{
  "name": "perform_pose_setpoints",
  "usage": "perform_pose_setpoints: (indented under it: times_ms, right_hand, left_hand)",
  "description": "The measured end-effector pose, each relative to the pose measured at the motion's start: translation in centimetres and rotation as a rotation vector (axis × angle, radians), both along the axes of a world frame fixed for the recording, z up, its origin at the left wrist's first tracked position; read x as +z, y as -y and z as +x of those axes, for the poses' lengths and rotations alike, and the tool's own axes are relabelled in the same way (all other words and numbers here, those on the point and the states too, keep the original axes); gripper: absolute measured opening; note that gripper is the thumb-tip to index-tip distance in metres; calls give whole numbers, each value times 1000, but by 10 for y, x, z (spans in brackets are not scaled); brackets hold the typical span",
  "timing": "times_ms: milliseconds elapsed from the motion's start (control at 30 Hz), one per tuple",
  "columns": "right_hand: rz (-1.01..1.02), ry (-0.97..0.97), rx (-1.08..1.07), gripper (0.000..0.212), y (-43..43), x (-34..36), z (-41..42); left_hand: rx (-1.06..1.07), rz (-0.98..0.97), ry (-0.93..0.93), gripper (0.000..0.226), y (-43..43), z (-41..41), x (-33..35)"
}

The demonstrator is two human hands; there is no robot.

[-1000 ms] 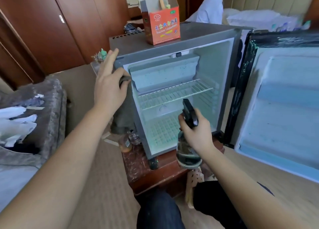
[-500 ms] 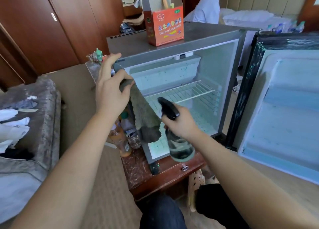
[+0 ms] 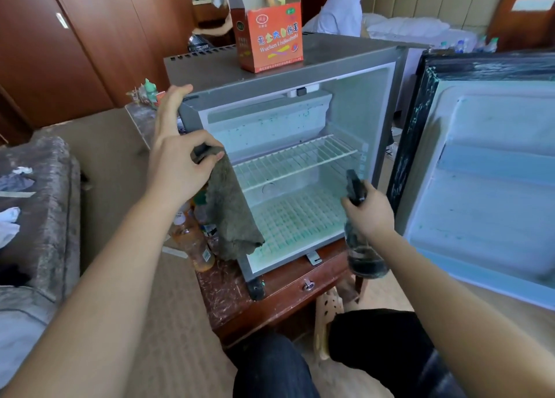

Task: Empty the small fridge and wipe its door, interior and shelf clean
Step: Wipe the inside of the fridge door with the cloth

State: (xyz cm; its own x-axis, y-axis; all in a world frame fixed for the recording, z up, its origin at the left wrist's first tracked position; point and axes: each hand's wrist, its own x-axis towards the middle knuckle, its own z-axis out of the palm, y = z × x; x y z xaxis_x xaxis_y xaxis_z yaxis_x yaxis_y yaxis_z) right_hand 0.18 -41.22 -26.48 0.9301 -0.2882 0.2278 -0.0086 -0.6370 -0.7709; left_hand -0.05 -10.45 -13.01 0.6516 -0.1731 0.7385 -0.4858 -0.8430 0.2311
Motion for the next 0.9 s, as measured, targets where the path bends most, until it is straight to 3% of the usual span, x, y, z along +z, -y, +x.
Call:
perform_pose_setpoints:
  times_ms: [100, 267, 433, 600, 767, 900]
  right_hand:
    - [-97, -72, 120, 13, -1, -30, -19]
    - [0, -128, 320, 25, -41, -58, -37]
    - [62, -146, 440, 13, -90, -69, -48]
    - [26, -162, 332, 15, -92, -79, -46]
    - [117, -155, -7, 22, -39, -82, -40]
    - [6, -81, -164, 30, 0, -74, -30]
  left_hand:
    - [19, 1, -9, 6, 0, -1, -1]
    - [31, 5, -27, 7, 2, -3, 1]
    - [27, 57, -59, 8, -4, -5, 4]
    - [-2, 124, -107, 9, -11, -8, 9]
    - [-2, 106, -117, 9, -11, -8, 8]
    - [2, 95, -104, 10, -8, -5, 4]
